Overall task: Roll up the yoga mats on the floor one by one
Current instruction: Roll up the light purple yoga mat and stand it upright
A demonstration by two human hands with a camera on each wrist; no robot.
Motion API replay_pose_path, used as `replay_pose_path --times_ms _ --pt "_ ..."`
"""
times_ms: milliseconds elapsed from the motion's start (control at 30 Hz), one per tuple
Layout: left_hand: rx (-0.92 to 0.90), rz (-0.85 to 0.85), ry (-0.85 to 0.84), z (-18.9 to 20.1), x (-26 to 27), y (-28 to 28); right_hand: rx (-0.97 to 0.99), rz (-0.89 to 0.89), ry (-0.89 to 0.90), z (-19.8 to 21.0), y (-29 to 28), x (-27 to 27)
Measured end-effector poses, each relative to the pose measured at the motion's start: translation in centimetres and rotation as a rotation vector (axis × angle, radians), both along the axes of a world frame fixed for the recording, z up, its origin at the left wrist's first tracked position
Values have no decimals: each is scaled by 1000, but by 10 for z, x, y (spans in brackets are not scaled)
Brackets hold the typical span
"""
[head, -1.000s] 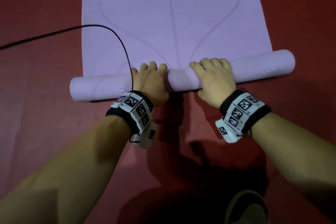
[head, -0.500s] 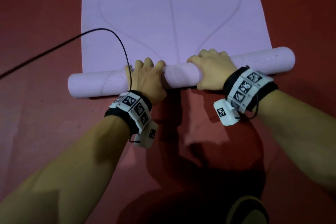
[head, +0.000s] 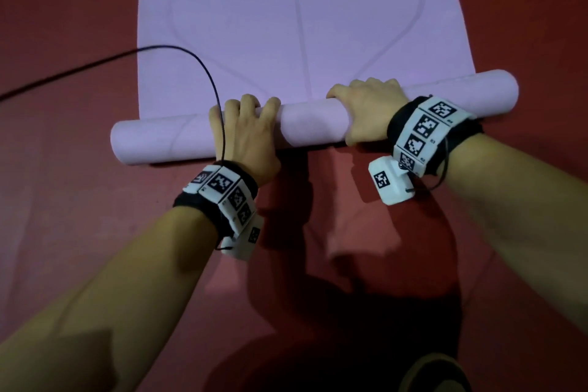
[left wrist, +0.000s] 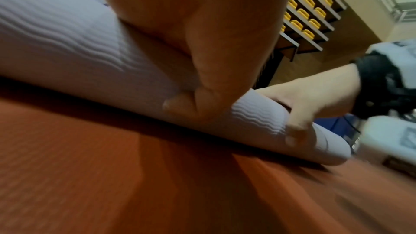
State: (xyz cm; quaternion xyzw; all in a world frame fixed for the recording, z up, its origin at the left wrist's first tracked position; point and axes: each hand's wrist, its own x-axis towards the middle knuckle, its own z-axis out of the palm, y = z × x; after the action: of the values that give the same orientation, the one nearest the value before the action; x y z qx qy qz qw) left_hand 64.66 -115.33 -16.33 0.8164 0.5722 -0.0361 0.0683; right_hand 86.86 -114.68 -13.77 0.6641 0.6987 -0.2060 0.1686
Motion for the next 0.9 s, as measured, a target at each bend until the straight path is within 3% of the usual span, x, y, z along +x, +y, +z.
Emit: replay_pose_path --times_ms 67,200,300,600,900 --pt "-37 10 17 4 4 11 53 27 37 1 -3 3" --pt "-154 3 27 9 7 31 295 80 -130 -17 -25 0" --pt "-186 -7 56 8 7 40 367 37 -162 -26 -25 -8" --pt "-275 32 65 18 12 49 298 35 -146 -14 -8 -8" --pt "-387 20 92 28 -2 -1 196 45 -133 2 -62 -17"
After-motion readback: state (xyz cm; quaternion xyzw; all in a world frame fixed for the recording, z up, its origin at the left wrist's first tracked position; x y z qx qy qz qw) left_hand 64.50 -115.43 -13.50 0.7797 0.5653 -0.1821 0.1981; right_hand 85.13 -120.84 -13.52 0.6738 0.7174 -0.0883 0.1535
